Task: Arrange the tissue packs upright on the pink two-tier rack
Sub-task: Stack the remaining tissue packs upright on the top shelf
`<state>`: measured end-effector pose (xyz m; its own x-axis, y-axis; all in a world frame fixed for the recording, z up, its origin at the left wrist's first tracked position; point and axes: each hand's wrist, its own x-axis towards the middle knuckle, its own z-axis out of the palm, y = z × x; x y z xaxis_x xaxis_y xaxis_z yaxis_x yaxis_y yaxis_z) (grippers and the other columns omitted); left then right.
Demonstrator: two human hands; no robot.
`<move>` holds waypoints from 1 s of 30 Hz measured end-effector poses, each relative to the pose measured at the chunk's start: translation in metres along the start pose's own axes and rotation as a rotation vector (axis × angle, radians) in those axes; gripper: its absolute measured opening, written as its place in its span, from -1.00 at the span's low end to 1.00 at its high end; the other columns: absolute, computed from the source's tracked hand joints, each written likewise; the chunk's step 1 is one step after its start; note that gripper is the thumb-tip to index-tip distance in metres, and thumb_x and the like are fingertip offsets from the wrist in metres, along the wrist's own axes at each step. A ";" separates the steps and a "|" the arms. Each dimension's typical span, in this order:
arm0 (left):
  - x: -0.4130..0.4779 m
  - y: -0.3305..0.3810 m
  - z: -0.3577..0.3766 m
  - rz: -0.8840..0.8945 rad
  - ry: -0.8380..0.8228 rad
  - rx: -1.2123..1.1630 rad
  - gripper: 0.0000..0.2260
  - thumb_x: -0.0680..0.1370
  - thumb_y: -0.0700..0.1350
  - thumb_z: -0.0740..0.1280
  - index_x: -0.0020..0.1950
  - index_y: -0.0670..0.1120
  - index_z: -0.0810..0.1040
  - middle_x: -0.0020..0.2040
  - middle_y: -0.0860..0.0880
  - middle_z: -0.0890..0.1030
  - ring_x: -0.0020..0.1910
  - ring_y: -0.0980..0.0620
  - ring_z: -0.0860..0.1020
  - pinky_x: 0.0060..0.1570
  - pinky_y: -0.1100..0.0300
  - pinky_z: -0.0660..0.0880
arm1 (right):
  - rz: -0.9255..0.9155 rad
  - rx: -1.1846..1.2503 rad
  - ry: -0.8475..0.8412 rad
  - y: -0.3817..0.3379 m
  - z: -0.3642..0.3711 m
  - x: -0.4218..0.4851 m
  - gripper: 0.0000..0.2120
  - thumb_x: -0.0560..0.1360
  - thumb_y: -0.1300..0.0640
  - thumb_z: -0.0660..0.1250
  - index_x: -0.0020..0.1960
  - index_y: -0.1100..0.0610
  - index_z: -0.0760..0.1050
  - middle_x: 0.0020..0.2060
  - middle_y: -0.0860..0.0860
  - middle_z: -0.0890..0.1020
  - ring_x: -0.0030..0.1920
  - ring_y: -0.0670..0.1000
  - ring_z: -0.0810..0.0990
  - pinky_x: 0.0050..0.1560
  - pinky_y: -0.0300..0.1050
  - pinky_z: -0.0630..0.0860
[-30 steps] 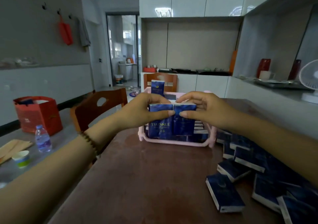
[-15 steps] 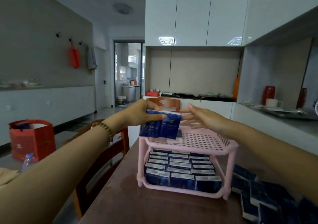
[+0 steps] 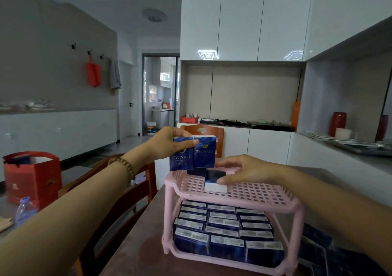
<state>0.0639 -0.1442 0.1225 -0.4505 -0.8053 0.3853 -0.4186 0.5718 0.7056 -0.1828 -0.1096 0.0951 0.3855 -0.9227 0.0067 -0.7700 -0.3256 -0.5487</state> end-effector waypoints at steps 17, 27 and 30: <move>0.012 -0.006 0.009 0.013 0.013 -0.071 -0.89 0.50 -0.02 0.33 -0.01 0.00 0.54 -0.05 0.05 0.63 -0.03 0.06 0.62 -0.19 0.24 0.59 | 0.099 0.311 -0.154 0.015 -0.019 -0.003 -0.58 0.45 -0.16 0.19 0.20 0.04 0.47 0.06 -0.02 0.65 0.06 -0.08 0.62 0.11 -0.19 0.50; 0.013 -0.007 0.010 0.048 0.170 -0.077 -0.91 0.51 -0.01 0.33 -0.08 0.00 0.52 -0.03 -0.05 0.64 -0.04 0.02 0.64 -0.18 0.23 0.59 | 0.019 0.561 0.309 0.013 -0.008 0.006 -0.88 0.54 0.15 0.28 0.06 0.13 0.49 0.05 0.17 0.62 -0.09 0.04 0.65 -0.24 -0.23 0.59; 0.011 -0.007 0.007 0.031 0.161 -0.058 -0.86 0.50 0.01 0.34 -0.04 -0.04 0.54 -0.02 -0.07 0.65 -0.04 0.01 0.65 -0.16 0.19 0.60 | 0.033 0.603 0.309 0.010 -0.004 0.009 -0.85 0.53 0.09 0.28 0.06 0.13 0.52 0.09 0.12 0.63 0.01 0.03 0.65 -0.19 -0.25 0.61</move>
<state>0.0566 -0.1564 0.1175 -0.3282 -0.8050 0.4942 -0.3587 0.5902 0.7232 -0.1895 -0.1221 0.0929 0.1342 -0.9760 0.1715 -0.3259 -0.2069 -0.9225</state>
